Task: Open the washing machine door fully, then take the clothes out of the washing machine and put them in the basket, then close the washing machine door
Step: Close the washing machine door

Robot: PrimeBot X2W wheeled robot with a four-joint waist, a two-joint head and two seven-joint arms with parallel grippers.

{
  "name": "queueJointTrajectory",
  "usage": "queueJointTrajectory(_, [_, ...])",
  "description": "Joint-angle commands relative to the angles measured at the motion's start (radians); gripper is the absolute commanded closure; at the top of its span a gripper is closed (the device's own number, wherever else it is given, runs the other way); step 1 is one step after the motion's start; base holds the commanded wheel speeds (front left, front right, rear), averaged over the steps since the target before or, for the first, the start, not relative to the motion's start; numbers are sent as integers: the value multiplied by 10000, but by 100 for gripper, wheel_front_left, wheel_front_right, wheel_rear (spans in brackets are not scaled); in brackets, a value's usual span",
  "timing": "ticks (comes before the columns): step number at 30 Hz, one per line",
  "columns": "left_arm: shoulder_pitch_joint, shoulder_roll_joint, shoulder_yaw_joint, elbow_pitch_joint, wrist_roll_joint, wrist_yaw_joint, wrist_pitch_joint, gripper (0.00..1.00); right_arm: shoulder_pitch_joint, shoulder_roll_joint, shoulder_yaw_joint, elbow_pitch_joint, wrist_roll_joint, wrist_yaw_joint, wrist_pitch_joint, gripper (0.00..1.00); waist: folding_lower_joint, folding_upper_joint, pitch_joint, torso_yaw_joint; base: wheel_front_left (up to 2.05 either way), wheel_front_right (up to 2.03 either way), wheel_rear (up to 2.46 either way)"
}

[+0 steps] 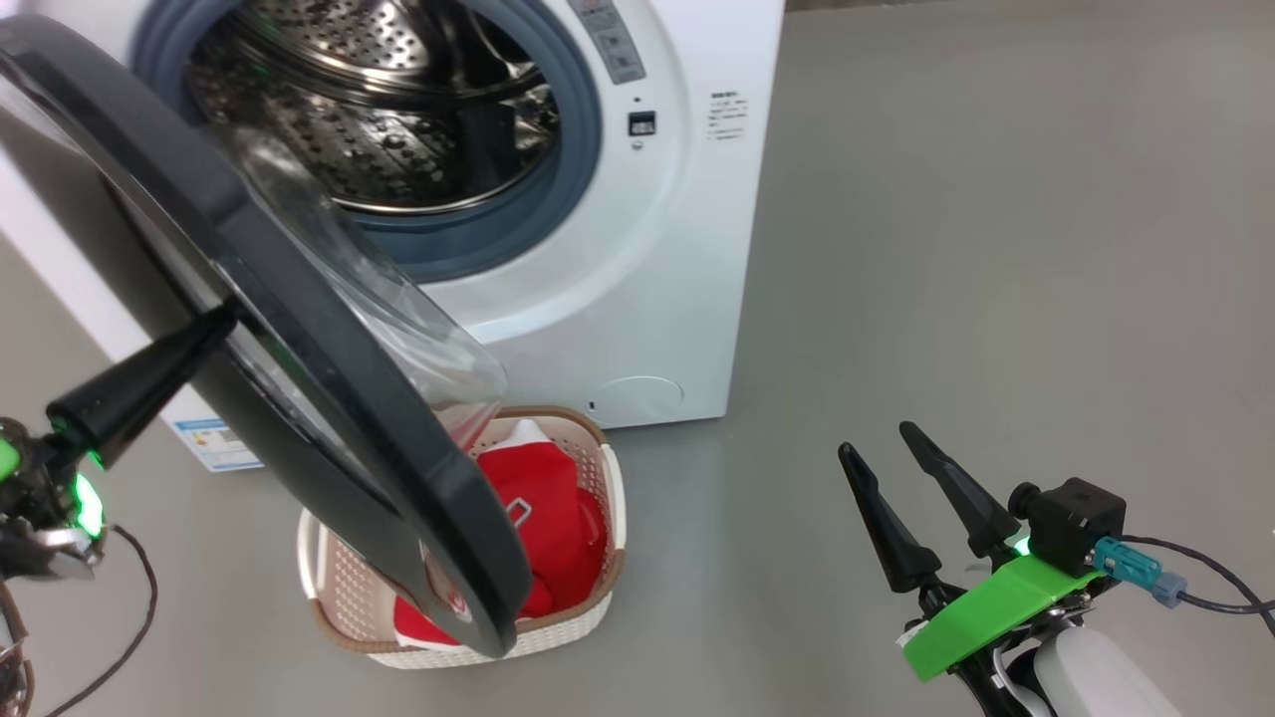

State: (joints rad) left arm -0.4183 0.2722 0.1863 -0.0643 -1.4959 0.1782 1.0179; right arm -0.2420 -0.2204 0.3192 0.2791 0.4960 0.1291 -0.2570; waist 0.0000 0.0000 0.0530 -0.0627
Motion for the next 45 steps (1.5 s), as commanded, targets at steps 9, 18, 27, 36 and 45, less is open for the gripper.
queueJointTrajectory(9, [-1296, 133, 152, 276, 596, -397, -795, 100, -275, 95, 70, -349, 65, 16, -48, 0, 0, 0, 532, -804, 0, 0, 0])
queueJointTrajectory(18, [-2100, 144, 108, 697, 1243, -520, -1580, 100, -424, 278, -87, -468, -8, 16, -48, 0, 0, 0, 1069, -1546, 0, 0, 0])
queueJointTrajectory(27, [-2889, 259, 166, 1350, 1855, -650, -2389, 100, -545, 415, -183, -546, -35, 16, -48, 0, 0, 0, 1433, -2243, 0, 0, 0])
queueJointTrajectory(36, [-3642, 497, 336, 2081, 2433, -667, -3205, 100, -621, 581, -254, -601, -53, 16, -48, 0, 0, 0, 1742, -2770, 0, 0, 0])
queueJointTrajectory(45, [-4368, 735, 534, 3143, 2800, -865, -3954, 100, -633, 743, -331, -643, -79, 16, -48, 0, 0, 0, 1951, -3202, 0, 0, 0])
